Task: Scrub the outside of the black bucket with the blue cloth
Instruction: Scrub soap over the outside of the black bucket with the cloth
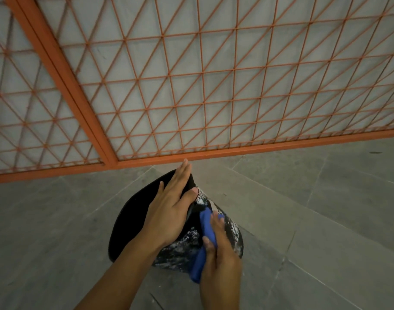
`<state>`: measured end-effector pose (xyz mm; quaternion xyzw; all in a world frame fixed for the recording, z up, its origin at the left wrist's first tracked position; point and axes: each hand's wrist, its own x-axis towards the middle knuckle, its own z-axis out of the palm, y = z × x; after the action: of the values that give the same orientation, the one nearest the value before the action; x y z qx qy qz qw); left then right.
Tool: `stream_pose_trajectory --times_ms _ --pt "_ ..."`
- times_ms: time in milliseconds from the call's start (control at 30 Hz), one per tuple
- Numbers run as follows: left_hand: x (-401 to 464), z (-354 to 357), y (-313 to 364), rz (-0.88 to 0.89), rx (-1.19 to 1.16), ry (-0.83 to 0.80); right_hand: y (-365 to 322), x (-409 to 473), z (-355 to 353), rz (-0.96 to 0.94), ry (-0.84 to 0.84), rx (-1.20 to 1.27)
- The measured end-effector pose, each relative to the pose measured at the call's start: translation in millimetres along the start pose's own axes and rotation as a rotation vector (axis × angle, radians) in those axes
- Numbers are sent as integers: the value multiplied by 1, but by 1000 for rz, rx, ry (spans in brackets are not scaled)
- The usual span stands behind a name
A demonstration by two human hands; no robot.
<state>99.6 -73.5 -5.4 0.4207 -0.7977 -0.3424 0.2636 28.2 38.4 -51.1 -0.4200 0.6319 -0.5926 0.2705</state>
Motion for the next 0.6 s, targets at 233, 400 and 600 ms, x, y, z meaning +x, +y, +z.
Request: stream_pose_trajectory --times_ms 233,400,600 --pt "-1 -4 -7 -41 -62 38 3 10 -2 -10 -7 18" --pt "-1 -10 -9 -67 -92 54 -5 -1 11 -63 -102 -12" --pt "-4 -6 -7 -27 -56 40 -2 0 2 3 -26 2"
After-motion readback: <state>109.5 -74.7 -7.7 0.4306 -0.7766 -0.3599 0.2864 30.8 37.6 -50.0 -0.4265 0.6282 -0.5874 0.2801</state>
